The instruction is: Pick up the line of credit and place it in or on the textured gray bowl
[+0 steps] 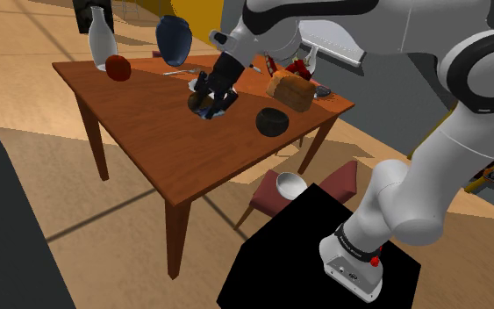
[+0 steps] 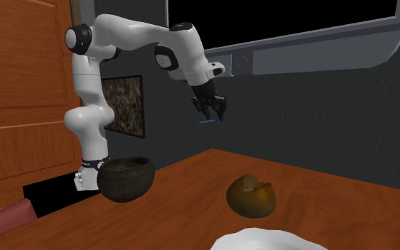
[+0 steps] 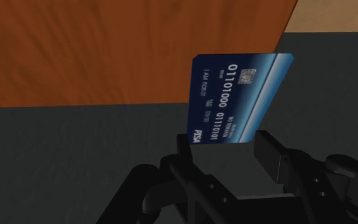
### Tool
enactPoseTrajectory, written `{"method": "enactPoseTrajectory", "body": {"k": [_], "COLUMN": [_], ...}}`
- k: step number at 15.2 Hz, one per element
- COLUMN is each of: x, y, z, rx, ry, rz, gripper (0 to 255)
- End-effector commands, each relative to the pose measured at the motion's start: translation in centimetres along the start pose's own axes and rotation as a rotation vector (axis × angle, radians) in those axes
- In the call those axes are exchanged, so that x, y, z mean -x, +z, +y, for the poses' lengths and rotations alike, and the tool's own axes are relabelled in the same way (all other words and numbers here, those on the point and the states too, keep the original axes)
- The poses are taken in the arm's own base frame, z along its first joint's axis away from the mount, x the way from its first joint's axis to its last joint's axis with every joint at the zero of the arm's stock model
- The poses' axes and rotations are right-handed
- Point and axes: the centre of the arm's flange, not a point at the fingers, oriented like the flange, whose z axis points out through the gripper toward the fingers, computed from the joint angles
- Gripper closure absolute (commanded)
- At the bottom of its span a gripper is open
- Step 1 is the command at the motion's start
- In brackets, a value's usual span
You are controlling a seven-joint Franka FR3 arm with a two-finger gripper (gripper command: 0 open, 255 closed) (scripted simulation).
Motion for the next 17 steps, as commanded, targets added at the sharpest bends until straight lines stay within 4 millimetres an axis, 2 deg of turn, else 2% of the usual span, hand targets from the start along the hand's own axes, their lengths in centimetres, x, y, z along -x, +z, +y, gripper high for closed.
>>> {"method": "enactPoseTrajectory", "body": {"k": [1, 17], "x": [1.5, 18.3], "y": [-1.3, -13.8], "z": [-0.2, -2.7], "rx": [0.0, 0.0], "ry": [0.0, 0.0], "rz": [0.0, 0.0], "gripper": [255, 255]}}
